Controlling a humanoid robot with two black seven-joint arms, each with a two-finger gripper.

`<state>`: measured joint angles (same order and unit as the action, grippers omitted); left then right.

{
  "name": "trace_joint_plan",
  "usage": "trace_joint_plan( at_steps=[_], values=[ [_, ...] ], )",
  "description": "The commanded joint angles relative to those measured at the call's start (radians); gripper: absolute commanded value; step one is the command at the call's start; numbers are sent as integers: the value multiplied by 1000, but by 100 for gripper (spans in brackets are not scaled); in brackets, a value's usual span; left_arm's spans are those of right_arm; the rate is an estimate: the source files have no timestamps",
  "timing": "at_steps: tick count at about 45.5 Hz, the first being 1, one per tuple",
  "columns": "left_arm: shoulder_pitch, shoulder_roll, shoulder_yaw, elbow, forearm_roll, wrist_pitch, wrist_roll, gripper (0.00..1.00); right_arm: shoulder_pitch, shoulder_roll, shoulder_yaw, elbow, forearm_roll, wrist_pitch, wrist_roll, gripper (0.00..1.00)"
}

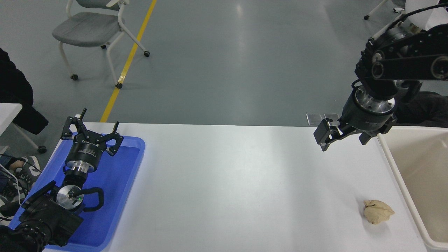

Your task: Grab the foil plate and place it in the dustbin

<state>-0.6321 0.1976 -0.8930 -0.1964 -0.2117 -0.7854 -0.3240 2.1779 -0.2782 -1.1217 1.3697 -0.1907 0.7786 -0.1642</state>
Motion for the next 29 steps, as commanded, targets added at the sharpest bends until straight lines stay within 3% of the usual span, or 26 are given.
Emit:
trace_joint_plan(
  at_steps=[1, 29],
  values=[
    [0, 0, 0, -1, 0, 0, 0, 100, 112, 20, -23, 69, 123, 7, -34, 100],
    [0, 0, -1, 2, 0, 0, 0, 100, 163, 2, -21, 92, 154, 7, -32, 100]
  ],
)
